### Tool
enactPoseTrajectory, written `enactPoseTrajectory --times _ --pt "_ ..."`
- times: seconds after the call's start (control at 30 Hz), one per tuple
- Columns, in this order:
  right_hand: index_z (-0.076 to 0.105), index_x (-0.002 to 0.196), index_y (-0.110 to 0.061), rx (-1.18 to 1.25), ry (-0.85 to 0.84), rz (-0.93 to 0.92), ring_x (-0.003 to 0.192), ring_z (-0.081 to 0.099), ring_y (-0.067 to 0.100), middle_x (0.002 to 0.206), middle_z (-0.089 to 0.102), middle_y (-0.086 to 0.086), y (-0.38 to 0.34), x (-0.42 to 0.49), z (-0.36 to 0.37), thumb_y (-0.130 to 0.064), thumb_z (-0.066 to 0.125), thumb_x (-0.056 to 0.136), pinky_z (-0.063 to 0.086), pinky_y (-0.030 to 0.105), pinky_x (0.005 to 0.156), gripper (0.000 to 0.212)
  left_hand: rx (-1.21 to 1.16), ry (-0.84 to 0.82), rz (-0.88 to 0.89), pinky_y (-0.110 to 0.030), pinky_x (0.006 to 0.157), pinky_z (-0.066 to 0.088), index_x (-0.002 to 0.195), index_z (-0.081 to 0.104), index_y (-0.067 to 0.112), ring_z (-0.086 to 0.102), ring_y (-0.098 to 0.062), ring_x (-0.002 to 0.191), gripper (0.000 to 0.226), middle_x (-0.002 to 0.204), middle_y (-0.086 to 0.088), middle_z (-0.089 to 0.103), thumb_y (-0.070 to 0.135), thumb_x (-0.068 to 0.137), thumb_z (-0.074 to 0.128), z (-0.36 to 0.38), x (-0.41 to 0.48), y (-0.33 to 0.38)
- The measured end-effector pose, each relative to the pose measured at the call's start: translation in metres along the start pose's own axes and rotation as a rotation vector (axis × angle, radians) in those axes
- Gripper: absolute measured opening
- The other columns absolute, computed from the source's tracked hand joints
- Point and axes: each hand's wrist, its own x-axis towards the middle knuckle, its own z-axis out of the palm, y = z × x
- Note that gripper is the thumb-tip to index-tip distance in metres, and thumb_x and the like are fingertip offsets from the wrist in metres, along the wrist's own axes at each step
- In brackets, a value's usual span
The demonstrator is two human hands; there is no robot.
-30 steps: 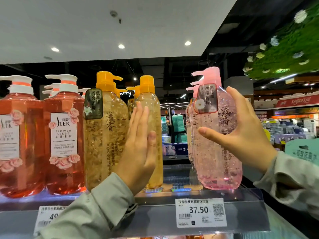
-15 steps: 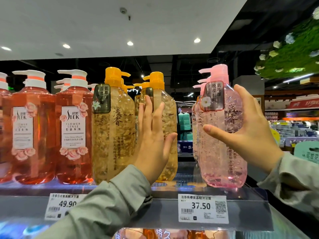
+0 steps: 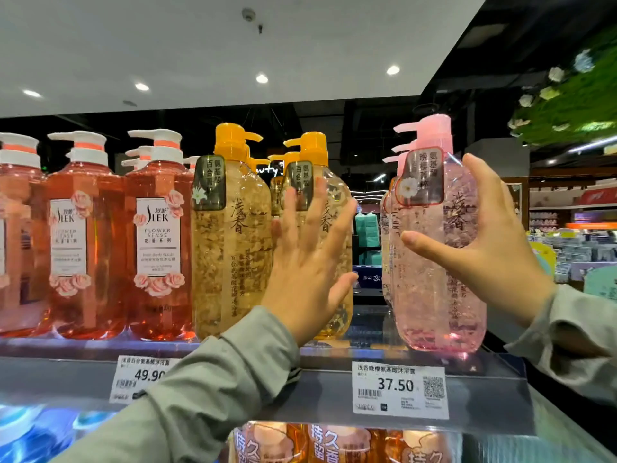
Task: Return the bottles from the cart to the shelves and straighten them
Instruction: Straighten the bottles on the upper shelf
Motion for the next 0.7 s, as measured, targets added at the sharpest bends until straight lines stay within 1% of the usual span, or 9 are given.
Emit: enactPoseTrajectory --times 0.07,0.13,0.2,0.23,0.37,0.4,0.53,0.63,0.7 --pt "0.017 0.15 -0.025 0.003 -0.001 0.002 0.125 0.023 -0.004 0.151 0.025 -0.007 -0.001 0.0 0.0 -0.048 0.073 0.063 0.02 0.021 0.104 0.106 0.138 -0.013 0.038 -0.06 0.113 -0.004 0.147 0.023 0.026 -0.01 -0.035 0.143 0.085 0.157 -0.005 -0.003 0.036 0.077 0.072 0.006 0.003 0.0" --pt "0.017 0.15 -0.025 0.002 -0.013 0.001 0.125 0.022 -0.005 0.151 0.024 -0.009 -0.001 0.0 0.0 -0.05 0.072 0.062 0.02 0.021 0.103 0.107 0.201 -0.037 0.041 -0.058 0.113 -0.002 0.144 0.033 0.023 -0.003 -0.036 0.143 0.079 0.158 -0.012 0.006 0.037 0.077 0.072 0.014 0.003 -0.001" --pt "0.017 0.15 -0.025 0.003 -0.017 -0.003 0.125 0.022 -0.005 0.151 0.023 -0.009 -0.001 0.0 0.0 -0.052 0.071 0.062 0.02 0.022 0.104 0.107 0.234 -0.053 0.024 -0.055 0.111 0.0 0.14 0.04 0.021 -0.001 -0.037 0.143 0.073 0.157 -0.016 0.01 0.038 0.077 0.072 0.019 0.003 -0.005" --pt "0.016 0.15 -0.025 0.001 -0.017 -0.004 0.125 0.022 -0.005 0.152 0.023 -0.009 -0.002 0.0 0.0 -0.052 0.071 0.061 0.02 0.022 0.104 0.108 0.253 -0.059 0.025 -0.056 0.111 -0.001 0.139 0.042 0.021 -0.003 -0.037 0.143 0.069 0.158 -0.015 0.008 0.037 0.079 0.07 0.02 0.003 -0.006" --pt "0.016 0.15 -0.027 0.0 -0.019 -0.001 0.124 0.022 -0.006 0.152 0.023 -0.01 -0.001 0.0 -0.001 -0.051 0.072 0.062 0.02 0.022 0.103 0.107 0.254 -0.108 0.009 -0.051 0.11 -0.018 0.144 0.035 0.023 -0.024 -0.031 0.139 0.061 0.153 0.003 -0.019 0.032 0.089 0.06 0.02 0.003 -0.013" --pt "0.016 0.15 -0.027 0.002 -0.02 0.001 0.124 0.022 -0.006 0.152 0.023 -0.01 -0.001 0.0 -0.001 -0.051 0.072 0.062 0.02 0.022 0.103 0.107 0.248 -0.104 0.002 -0.05 0.11 -0.018 0.144 0.036 0.023 -0.023 -0.032 0.14 0.061 0.153 0.003 -0.018 0.03 0.088 0.061 0.02 0.003 -0.013" --pt "0.016 0.15 -0.028 0.011 -0.016 0.006 0.124 0.022 -0.005 0.152 0.022 -0.011 -0.001 0.0 0.0 -0.051 0.072 0.061 0.021 0.023 0.103 0.107 0.313 -0.089 -0.015 -0.051 0.11 -0.009 0.136 0.048 0.017 -0.001 -0.039 0.141 0.067 0.155 -0.008 0.005 0.027 0.076 0.076 0.024 0.004 -0.012" --pt "0.016 0.149 -0.028 0.01 -0.014 0.01 0.125 0.024 -0.004 0.151 0.023 -0.011 0.0 0.0 0.0 -0.049 0.074 0.062 0.022 0.024 0.103 0.107 0.357 -0.099 0.005 -0.053 0.109 -0.014 0.138 0.045 0.018 -0.007 -0.039 0.14 0.065 0.155 -0.008 0.0 0.028 0.079 0.071 0.022 0.004 -0.01" --pt "0.016 0.149 -0.028 0.002 -0.014 0.008 0.125 0.024 -0.003 0.151 0.023 -0.01 0.0 0.0 0.0 -0.047 0.076 0.064 0.022 0.024 0.103 0.106 0.349 -0.119 0.008 -0.053 0.109 -0.014 0.138 0.045 0.018 -0.007 -0.039 0.14 0.063 0.155 -0.008 0.001 0.027 0.081 0.069 0.021 0.003 -0.012"
